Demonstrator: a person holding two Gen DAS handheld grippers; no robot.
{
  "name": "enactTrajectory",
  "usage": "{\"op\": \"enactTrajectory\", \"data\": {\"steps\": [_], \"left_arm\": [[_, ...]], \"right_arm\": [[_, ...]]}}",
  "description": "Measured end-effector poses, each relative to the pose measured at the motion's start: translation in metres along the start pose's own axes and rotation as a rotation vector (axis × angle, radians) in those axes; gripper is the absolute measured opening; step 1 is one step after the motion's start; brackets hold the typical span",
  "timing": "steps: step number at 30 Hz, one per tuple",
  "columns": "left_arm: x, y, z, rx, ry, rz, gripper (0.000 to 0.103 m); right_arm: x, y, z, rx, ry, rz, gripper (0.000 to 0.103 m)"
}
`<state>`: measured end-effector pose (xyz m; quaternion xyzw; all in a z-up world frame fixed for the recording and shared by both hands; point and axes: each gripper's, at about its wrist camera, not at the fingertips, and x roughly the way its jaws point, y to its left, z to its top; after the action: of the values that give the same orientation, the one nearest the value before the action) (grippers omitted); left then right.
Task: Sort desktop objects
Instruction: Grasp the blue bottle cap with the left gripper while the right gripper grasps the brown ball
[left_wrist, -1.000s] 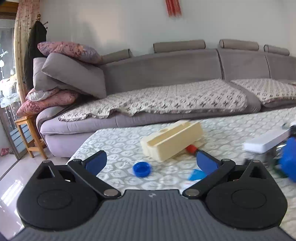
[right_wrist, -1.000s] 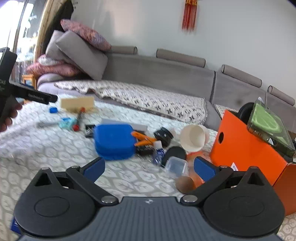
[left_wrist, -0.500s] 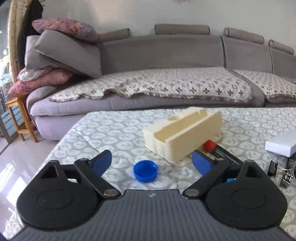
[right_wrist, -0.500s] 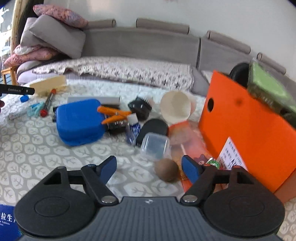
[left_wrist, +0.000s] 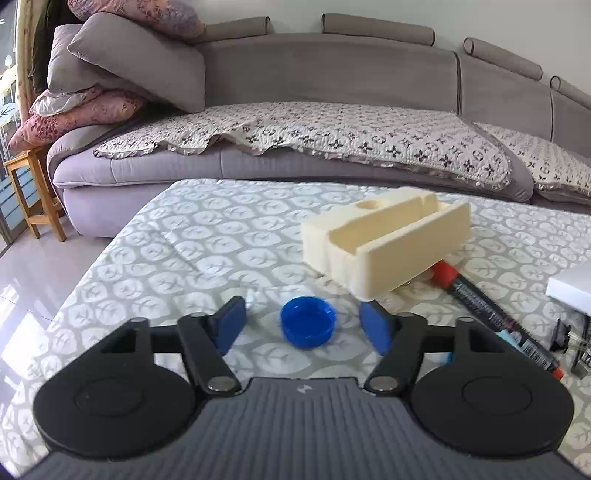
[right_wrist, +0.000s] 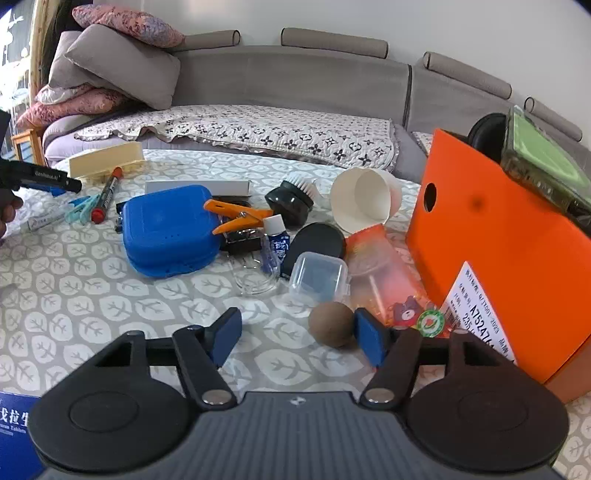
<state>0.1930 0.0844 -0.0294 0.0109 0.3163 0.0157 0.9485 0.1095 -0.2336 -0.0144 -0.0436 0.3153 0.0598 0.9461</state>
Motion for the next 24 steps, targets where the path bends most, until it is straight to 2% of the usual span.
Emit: {"op": "enactTrajectory", "data": {"steps": [3, 6, 7, 8, 10, 17, 24], "left_arm": [[-0.003, 0.001, -0.001, 0.027, -0.001, -0.004, 0.062], [-0.006, -0.002, -0.002, 0.062, -0.012, -0.019, 0.029], [-0.007, -0.005, -0.003, 0.078, -0.016, -0.006, 0.029], [-0.008, -0.007, -0.004, 0.088, -0.017, -0.003, 0.029], [-0.009, -0.009, -0.005, 0.097, -0.017, -0.003, 0.029], [-0.01, -0.008, -0.005, 0.092, -0.017, 0.0, 0.029], [-0.014, -0.007, -0.008, 0.082, -0.021, -0.006, 0.029]], "right_arm": [[0.001, -0.001, 0.0, 0.004, 0.001, 0.005, 0.064], [0.001, -0.001, 0.0, 0.007, 0.0, 0.009, 0.064], [0.001, -0.002, 0.0, 0.009, -0.002, 0.012, 0.057], [0.0, -0.002, 0.0, 0.009, -0.004, 0.012, 0.042], [0.0, -0.003, 0.0, 0.008, -0.005, 0.014, 0.027], [-0.001, -0.004, 0.0, 0.006, -0.009, 0.016, 0.022], [-0.005, -0.005, -0.001, 0.002, -0.016, 0.022, 0.023]]}}
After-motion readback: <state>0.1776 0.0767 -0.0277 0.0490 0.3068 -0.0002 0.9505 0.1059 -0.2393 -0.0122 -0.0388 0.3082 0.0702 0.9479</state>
